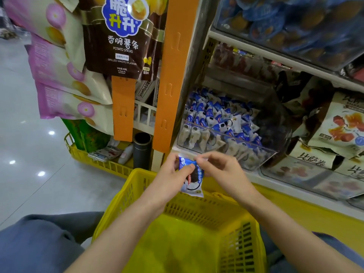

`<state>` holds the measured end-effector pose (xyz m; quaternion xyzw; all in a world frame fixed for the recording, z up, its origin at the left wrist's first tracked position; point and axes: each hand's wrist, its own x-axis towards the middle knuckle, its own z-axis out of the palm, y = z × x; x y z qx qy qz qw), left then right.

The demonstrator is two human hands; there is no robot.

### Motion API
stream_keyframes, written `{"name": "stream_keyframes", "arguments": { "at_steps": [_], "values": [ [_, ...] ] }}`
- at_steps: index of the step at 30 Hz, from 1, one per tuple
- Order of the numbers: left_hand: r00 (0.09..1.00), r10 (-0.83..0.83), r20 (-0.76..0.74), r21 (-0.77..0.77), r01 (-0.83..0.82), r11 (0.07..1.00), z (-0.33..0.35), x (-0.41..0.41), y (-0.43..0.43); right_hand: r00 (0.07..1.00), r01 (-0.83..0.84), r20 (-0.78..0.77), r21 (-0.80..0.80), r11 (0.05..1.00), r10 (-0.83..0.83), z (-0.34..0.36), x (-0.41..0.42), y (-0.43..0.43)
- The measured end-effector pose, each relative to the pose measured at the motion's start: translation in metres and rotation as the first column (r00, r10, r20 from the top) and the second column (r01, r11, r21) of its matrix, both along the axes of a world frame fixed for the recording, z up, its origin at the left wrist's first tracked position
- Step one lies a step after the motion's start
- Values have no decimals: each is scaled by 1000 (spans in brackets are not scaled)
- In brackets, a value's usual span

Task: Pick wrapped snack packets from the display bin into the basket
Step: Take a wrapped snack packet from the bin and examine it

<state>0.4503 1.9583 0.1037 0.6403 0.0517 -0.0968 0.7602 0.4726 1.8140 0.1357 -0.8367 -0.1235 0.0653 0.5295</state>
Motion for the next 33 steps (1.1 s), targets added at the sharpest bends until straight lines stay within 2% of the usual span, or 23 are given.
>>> {"name": "stream_keyframes", "arguments": {
  "at_steps": [2,5,10,12,14,17,20,22,25,28,30,33],
  "values": [
    [1000,-23,19,49,22,999,-5,-1,-1,996,14,-86,107,994,-4,-5,-2,-2],
    [996,-52,72,149,40,988,-11,-3,-6,985,62,-172,185,981,-30,-12,-2,-6],
    [996,-17,84,183,1,983,-10,-5,-10,984,107,-157,177,979,-79,-29,-8,-9],
    [993,-1,115,235,-27,972,-10,-4,-10,996,70,-61,118,990,-63,-35,-11,-10],
    [993,-11,115,277,-22,961,-11,-3,-11,988,53,149,-75,996,-41,-39,-13,-11],
    [994,-41,102,310,8,951,-15,-4,-12,916,61,399,-263,963,51,-38,-17,-15],
    [993,-57,102,296,24,955,-16,-5,-13,844,23,496,-415,909,205,-35,-19,-20],
    [996,-37,83,251,15,968,-15,-5,-14,848,20,494,-394,919,193,-33,-18,-22],
    [998,-55,4,141,54,989,-11,-5,-13,914,126,402,-158,979,-53,-33,-13,-21],
    [997,-72,-17,116,73,991,-10,-8,-13,958,259,84,165,952,-275,-32,-7,-21],
    [1000,-4,19,86,2,996,-8,-10,-14,949,315,-114,306,898,-294,-30,-6,-22],
    [993,78,90,96,-87,992,-7,-8,-12,912,371,-316,372,851,-260,-32,-6,-24]
  ]
}}
